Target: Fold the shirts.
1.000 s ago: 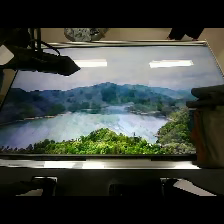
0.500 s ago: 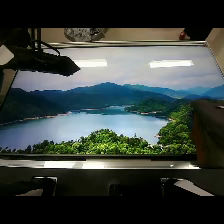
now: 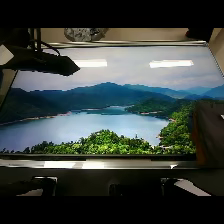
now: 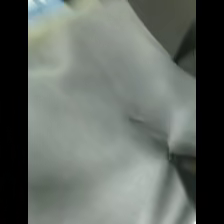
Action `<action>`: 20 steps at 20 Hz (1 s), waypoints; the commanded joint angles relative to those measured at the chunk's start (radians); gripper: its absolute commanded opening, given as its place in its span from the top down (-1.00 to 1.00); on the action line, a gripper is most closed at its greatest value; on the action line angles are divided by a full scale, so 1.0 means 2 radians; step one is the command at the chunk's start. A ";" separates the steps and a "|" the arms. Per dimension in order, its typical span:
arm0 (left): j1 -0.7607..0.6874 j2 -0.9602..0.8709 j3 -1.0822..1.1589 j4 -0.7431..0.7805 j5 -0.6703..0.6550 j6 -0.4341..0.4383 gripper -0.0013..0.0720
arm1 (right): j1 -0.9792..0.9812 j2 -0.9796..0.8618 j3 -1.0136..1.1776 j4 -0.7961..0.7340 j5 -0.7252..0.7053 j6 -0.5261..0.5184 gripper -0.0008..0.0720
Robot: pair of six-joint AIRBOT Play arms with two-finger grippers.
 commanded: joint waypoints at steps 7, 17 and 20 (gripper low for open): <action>-0.009 0.006 0.103 0.217 0.033 -0.074 0.89 | 0.190 0.002 0.319 0.118 -0.192 -0.105 -0.85; 0.025 0.119 -0.340 0.192 -0.037 -0.121 -0.27 | 0.578 -0.051 0.092 0.109 -0.028 -0.009 -0.85; 0.025 0.133 -0.364 0.192 -0.020 -0.128 -0.27 | 0.587 -0.050 0.080 0.115 -0.032 -0.007 -0.85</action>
